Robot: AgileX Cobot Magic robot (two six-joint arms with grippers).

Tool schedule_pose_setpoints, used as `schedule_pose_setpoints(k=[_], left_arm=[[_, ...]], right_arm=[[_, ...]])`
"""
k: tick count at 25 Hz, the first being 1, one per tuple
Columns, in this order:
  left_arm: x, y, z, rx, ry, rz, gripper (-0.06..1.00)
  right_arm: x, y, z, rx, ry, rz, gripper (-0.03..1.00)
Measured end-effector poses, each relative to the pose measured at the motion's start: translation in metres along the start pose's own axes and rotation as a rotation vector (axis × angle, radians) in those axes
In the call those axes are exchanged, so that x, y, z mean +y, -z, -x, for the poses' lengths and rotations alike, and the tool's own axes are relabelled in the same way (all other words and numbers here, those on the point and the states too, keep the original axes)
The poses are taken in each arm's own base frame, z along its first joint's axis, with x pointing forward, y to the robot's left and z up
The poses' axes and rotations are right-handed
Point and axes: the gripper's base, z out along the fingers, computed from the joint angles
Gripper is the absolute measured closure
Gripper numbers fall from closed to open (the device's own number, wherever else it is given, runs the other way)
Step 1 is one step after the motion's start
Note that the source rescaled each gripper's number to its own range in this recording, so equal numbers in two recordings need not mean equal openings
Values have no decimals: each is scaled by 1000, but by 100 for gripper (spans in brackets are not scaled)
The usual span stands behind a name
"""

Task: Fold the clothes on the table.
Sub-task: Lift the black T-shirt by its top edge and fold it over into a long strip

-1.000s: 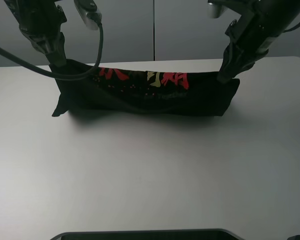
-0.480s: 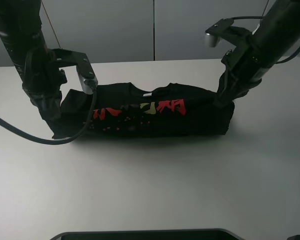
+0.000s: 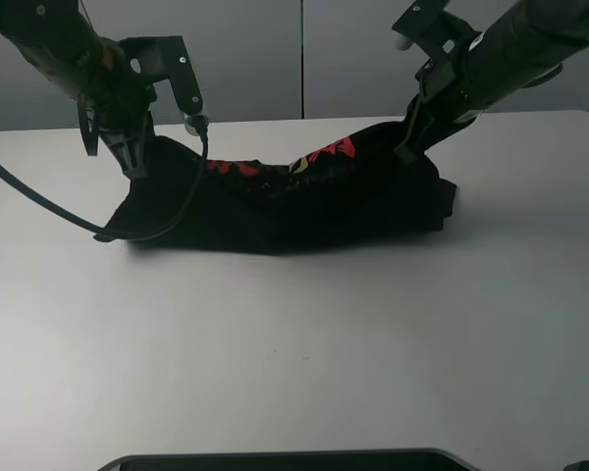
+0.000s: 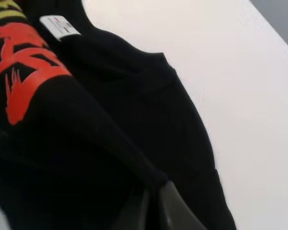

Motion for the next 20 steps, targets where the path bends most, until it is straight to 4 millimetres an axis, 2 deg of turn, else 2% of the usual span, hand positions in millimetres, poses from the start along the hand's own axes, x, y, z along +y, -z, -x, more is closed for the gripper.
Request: schedule_pose_setpoints(k=[4,9,15,20], left_arm=[[10,-11,-7,-18,2,46,94],[8,-58,-26,62,-23,2,94],[-1,-96,-25,-8,-38,8,94],[-4,-108,-19,-83,5,28,94]], right_arm=[[-4,-42,-9,5,26,-51,97],[-5,-79,-19,-8,34,-100,97],[-4,-103,-29,-12,27,-124,97],[-5,-107,-29,-29,6,-145,97]])
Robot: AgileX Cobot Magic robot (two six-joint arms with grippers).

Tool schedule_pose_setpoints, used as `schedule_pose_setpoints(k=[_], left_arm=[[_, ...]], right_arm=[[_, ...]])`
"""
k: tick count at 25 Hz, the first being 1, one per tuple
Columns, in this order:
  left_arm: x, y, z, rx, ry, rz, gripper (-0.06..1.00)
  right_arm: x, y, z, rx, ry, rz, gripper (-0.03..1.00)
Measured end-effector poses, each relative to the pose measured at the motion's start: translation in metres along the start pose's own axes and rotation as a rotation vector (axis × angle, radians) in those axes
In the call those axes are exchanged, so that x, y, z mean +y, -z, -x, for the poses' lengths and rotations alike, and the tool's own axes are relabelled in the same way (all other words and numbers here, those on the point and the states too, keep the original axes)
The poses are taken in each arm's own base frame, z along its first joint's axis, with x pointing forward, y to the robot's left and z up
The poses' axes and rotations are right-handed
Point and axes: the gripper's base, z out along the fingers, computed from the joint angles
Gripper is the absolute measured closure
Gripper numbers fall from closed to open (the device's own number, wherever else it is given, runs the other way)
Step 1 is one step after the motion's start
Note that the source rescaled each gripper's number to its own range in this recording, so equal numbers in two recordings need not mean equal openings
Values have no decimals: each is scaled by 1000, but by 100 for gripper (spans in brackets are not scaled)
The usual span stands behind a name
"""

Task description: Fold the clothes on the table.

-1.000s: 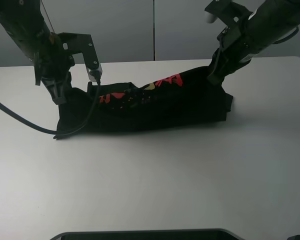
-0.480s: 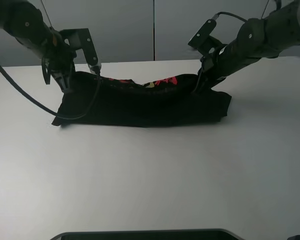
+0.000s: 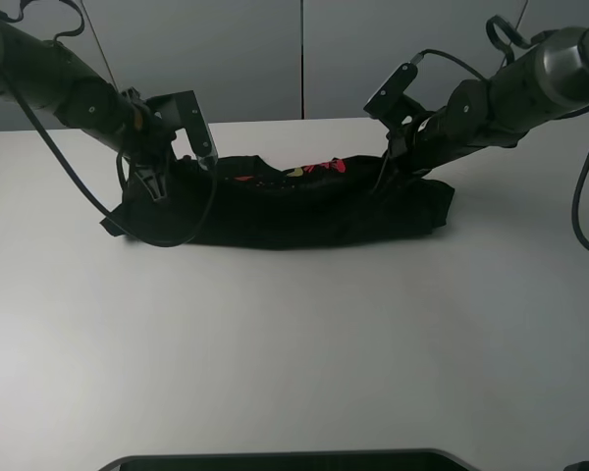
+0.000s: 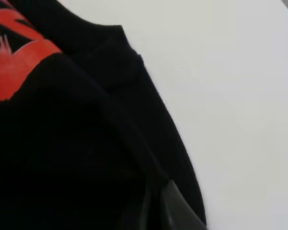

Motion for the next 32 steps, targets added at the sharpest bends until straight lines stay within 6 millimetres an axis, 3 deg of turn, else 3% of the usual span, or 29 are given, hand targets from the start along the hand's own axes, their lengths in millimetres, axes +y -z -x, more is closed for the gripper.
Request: schedule_pose_setpoints(k=[5,8,10,13,16,18,21,24,28,32], left_arm=[[-3,-6,-1,-3,-1,-7,94],[-8,-11,-6,34,-5,-33,94],[-12,-15,-9,56,-8,-49,94],[-14,-19,-11,69,-9,-62,91],[-15,-20,-11,72,7,-62,78],[-12,-19,-9,77,68,-56,65],[-2,-13,-6,96,141,-38,41],[15,3,1,120,184,-4,25],[35,30,9,140,273,15,20],[41,60,17,104,445,-26,20]], right_arm=[[1,-1,-2,12,-3,8,97],[-2,-1,-7,38,-15,23,89],[-7,-1,-11,52,-41,23,77],[-16,-1,-19,67,-108,11,49],[-25,1,-24,73,-156,-3,23],[-29,8,-21,66,-171,-10,16],[-37,25,-11,31,-182,-28,15],[-45,53,4,-17,-245,-45,15],[-47,91,15,-13,-405,-4,15],[-39,107,10,106,-535,88,15]])
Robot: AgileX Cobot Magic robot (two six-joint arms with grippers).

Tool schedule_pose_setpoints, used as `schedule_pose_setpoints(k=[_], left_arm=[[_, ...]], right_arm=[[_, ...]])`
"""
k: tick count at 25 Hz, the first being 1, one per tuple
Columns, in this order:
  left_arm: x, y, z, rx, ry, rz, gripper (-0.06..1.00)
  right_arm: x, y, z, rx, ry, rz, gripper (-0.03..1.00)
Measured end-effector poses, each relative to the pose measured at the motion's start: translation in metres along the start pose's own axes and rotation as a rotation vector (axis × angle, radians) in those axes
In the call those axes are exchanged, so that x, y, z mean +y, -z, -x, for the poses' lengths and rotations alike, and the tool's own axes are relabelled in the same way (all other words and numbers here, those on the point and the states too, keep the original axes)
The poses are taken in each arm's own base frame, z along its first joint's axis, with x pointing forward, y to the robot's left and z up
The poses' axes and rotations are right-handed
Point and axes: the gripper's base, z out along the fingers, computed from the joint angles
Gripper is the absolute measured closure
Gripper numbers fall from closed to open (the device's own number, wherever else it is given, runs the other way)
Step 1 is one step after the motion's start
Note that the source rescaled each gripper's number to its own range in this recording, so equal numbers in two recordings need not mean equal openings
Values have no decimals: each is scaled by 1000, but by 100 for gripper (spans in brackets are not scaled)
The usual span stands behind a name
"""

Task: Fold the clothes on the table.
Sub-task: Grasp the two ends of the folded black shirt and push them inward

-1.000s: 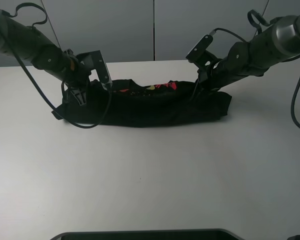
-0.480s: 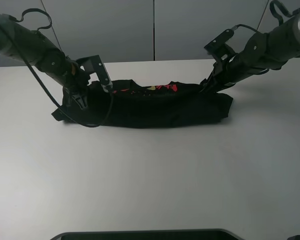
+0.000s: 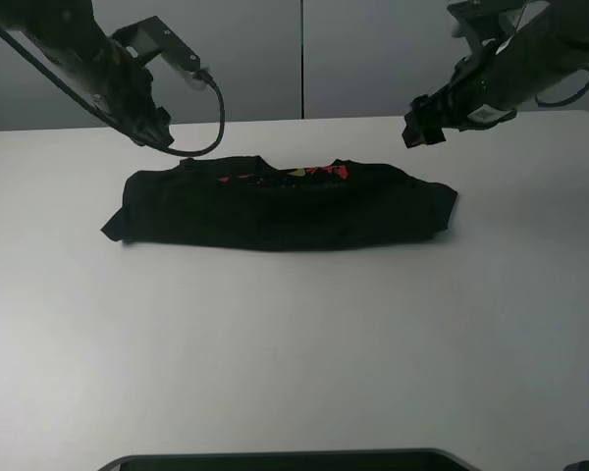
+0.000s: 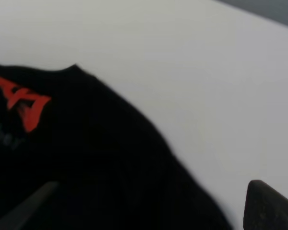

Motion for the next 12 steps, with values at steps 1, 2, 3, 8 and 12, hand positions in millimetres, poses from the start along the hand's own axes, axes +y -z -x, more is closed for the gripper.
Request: schedule_pose_setpoints(k=[1,2,3,8,12], left_arm=[[-1,6,0,6,38,-23,20],[-2,13,1,4,84,-50,20],[-4,17,0,21,126,-78,20],[-10,33,-5,84,237,-157,15],[-13,34,-8,111,298,-181,4]], right_arm=[[-1,0,-4,41,-35,10,15],[-3,1,-7,67,-63,14,15],[-5,1,-9,89,-94,16,15],[-17,2,-14,128,-218,10,15],[-20,-13,-21,171,-283,25,15]])
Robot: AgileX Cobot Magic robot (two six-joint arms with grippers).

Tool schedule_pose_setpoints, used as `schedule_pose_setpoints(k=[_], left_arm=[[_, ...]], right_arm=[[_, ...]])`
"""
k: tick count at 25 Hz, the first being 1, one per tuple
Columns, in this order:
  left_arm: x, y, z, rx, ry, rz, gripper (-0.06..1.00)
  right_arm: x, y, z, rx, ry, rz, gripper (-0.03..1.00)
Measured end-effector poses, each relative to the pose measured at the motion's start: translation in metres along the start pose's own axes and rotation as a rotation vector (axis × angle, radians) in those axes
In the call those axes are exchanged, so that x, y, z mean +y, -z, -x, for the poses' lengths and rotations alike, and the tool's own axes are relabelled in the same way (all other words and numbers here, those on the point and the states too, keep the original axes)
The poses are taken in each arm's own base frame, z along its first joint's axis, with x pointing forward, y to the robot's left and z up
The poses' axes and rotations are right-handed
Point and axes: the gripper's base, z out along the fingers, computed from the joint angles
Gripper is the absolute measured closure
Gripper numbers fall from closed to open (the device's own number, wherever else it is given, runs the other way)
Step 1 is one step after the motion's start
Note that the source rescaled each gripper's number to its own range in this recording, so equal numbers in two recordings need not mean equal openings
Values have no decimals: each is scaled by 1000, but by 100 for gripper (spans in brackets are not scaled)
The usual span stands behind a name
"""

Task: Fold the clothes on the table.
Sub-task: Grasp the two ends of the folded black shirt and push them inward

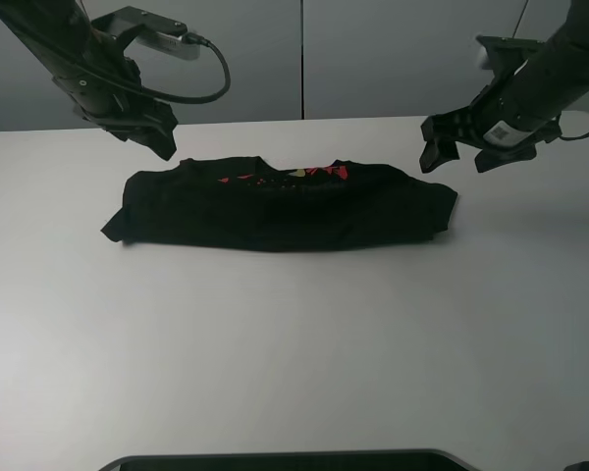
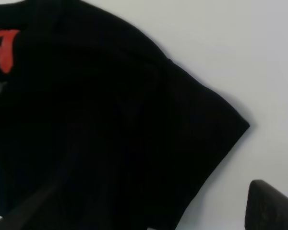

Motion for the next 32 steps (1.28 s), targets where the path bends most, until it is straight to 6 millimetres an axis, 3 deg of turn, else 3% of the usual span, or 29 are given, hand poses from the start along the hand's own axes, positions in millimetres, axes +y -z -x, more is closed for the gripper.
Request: schedule_pose_setpoints(k=[4,12,27,30,32], left_arm=[[0,-4,-1,-23,29,4,-5],[0,-6,-1,-33,37,5,-6],[0,-6,-1,-38,37,6,-6],[0,-6,0,-42,37,7,-6],[0,-6,0,-45,37,7,-6]], right_arm=[[-4,-28,-6,75,-34,5,15],[-10,-71,-21,187,-72,4,15],[6,-78,-17,153,-97,196,15],[7,-82,-19,169,-93,214,23],[8,-87,-20,186,-91,235,37]])
